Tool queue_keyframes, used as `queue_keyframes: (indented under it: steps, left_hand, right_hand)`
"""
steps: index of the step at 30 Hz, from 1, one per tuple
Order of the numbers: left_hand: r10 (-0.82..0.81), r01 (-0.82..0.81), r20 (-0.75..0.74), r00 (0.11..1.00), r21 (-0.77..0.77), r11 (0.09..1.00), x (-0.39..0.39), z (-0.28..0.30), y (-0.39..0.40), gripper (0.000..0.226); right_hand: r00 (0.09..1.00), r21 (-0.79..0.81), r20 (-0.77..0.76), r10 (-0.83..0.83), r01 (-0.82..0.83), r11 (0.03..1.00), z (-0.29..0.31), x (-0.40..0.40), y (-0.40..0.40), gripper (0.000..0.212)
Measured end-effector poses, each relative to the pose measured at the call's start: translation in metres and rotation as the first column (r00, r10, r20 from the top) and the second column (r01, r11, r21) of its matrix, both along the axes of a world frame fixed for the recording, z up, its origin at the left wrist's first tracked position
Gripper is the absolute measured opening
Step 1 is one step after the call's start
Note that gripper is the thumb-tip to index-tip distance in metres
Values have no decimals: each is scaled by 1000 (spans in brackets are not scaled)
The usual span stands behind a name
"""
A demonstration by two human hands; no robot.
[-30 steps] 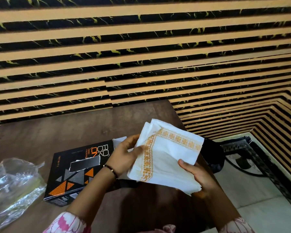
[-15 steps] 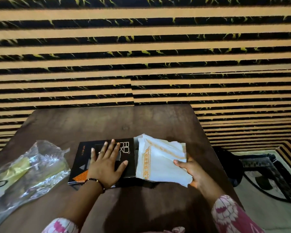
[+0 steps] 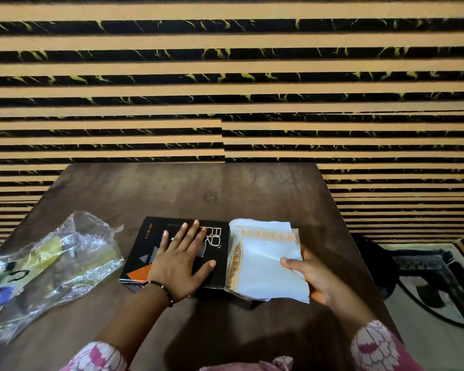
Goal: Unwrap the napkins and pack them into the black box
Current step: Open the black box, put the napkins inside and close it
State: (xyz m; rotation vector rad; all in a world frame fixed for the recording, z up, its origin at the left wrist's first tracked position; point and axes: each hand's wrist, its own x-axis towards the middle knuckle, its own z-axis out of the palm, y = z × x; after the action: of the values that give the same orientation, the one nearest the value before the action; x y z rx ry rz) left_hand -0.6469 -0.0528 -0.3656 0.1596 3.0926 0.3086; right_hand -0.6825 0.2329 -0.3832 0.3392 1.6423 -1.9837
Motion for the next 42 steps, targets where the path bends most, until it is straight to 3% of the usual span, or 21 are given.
queue_keyframes:
  steps: [5, 8, 16, 24, 27, 31, 39, 42]
  left_hand:
    - [7, -7, 14, 1000, -6, 1000, -4, -2, 0, 87]
    - [3, -3, 14, 1000, -15, 1000, -3, -2, 0, 86]
    - [3, -3, 15, 1000, -36, 999, -5, -1, -1, 85]
    - [0, 0, 6, 1000, 5, 1000, -5, -4, 0, 83]
    - [0, 0, -3, 1000, 23, 1000, -5, -3, -1, 84]
    - [-4, 4, 6, 1000, 16, 1000, -5, -2, -2, 85]
    - [4, -4, 13, 1000, 15, 1000, -5, -2, -1, 85]
    - [3, -4, 16, 1000, 16, 1000, -6, -3, -2, 84]
  right_hand:
    - [993, 72, -76, 92, -87, 994, 8, 4, -4, 46]
    - [995, 31, -86, 58, -55, 998, 12, 3, -6, 45]
    - [1000, -133, 11, 19, -17, 991, 7, -1, -31, 40]
    - [972, -28, 229, -53, 61, 998, -7, -2, -21, 33]
    - [982, 11, 161, -98, 98, 995, -3, -2, -38, 26]
    - [996, 97, 51, -79, 74, 993, 2, -1, -57, 34]
    - [977, 77, 156, -142, 131, 988, -6, 2, -37, 28]
    - [991, 73, 69, -112, 107, 992, -5, 0, -49, 31]
